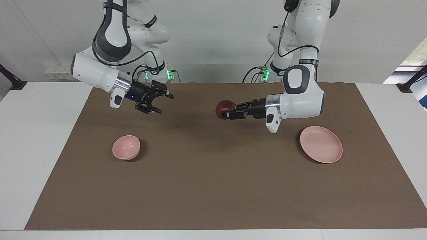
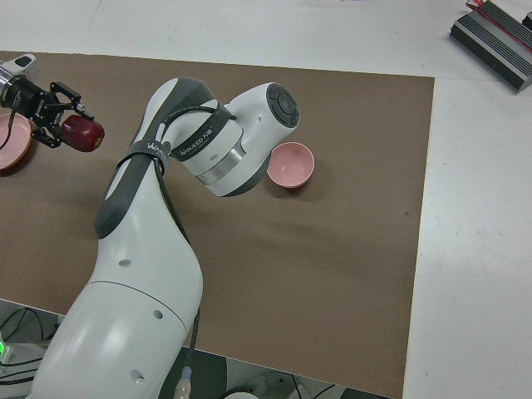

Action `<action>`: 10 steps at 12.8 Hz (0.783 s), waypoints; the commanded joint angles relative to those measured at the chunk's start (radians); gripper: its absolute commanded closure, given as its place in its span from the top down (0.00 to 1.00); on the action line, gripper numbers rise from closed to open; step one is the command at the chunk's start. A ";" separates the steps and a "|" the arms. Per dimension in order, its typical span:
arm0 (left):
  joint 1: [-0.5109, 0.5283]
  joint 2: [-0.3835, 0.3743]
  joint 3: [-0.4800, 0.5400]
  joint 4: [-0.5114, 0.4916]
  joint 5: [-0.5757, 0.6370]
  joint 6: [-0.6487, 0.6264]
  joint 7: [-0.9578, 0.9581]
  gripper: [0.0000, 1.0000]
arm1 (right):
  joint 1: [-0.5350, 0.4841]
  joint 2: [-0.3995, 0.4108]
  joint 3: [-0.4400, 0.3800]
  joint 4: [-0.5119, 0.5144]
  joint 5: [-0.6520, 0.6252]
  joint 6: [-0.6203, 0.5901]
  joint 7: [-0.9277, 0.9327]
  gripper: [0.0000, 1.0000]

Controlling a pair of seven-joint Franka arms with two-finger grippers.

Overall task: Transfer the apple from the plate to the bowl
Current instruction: 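Carry the apple with the left gripper while the right gripper approaches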

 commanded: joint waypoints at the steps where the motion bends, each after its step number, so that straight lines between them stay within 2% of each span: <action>1: -0.007 -0.006 -0.044 -0.010 -0.084 0.027 -0.052 0.00 | -0.005 -0.047 -0.002 -0.057 0.122 -0.024 -0.114 1.00; 4: -0.007 -0.007 -0.099 -0.027 -0.155 0.066 -0.088 0.00 | -0.019 -0.089 -0.003 -0.124 0.264 -0.066 -0.159 1.00; 7: -0.010 -0.015 -0.152 -0.036 -0.190 0.087 -0.093 0.00 | -0.019 -0.110 -0.003 -0.150 0.292 -0.071 -0.157 1.00; 10: -0.056 -0.016 -0.171 -0.038 -0.230 0.145 -0.095 0.00 | -0.002 -0.149 -0.002 -0.199 0.341 -0.048 -0.087 1.00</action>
